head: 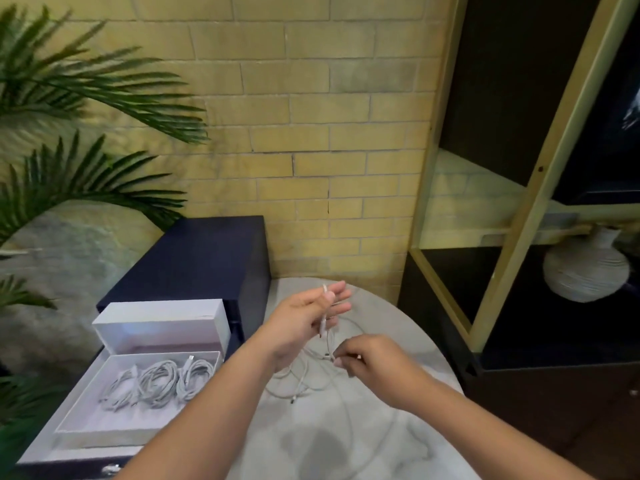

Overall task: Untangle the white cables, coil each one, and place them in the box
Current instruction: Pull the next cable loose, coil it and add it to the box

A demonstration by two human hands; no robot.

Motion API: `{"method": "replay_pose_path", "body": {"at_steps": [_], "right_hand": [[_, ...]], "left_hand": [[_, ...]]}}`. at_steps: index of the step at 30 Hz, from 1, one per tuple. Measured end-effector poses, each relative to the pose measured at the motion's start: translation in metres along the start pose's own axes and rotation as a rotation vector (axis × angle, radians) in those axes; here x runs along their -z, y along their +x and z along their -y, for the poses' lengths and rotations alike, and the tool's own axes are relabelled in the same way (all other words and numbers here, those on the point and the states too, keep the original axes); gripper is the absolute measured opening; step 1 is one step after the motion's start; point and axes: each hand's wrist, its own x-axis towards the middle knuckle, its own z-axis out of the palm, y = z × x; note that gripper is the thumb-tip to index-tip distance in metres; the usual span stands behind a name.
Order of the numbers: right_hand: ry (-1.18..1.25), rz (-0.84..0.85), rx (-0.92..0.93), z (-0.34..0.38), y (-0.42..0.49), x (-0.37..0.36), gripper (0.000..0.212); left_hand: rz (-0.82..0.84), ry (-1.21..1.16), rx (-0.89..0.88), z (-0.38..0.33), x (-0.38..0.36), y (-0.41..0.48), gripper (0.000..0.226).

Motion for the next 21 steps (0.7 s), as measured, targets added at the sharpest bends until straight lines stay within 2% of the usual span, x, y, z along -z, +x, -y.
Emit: {"method": "replay_pose_path", "body": {"at_steps": [4, 6, 8, 11, 13, 15, 17, 19, 21], "right_hand": [[-0.027, 0.046, 0.023, 0.006, 0.0, 0.009, 0.022], [-0.09, 0.059, 0.036, 0.007, 0.002, 0.012, 0.024], [-0.13, 0.073, 0.033, 0.008, 0.003, 0.015, 0.026], [-0.163, 0.096, 0.007, 0.007, 0.004, 0.024, 0.03], [-0.188, 0.073, -0.018, 0.007, 0.004, 0.034, 0.026], [-0.2, 0.021, -0.026, 0.005, 0.005, 0.045, 0.017], [-0.164, -0.033, -0.044, 0.003, 0.007, 0.056, 0.007], [-0.111, -0.08, -0.059, 0.002, 0.011, 0.06, 0.01], [-0.055, -0.126, -0.064, 0.001, 0.015, 0.061, 0.013]], "left_hand": [[-0.1, -0.05, -0.032, 0.013, 0.003, 0.007, 0.031], [-0.107, 0.03, -0.046, 0.016, 0.003, 0.01, 0.032], [-0.097, 0.256, -0.088, 0.017, 0.005, 0.012, 0.031], [-0.072, 0.72, -0.173, 0.02, 0.013, 0.01, 0.017], [-0.06, 0.981, -0.187, 0.028, 0.023, 0.011, 0.02], [-0.06, 1.115, -0.173, 0.038, 0.034, 0.011, 0.016], [-0.049, 1.107, -0.124, 0.038, 0.038, 0.006, 0.021], [-0.023, 1.028, -0.089, 0.032, 0.035, -0.001, 0.026], [-0.013, 0.991, -0.136, 0.024, 0.03, -0.008, 0.028]]}}
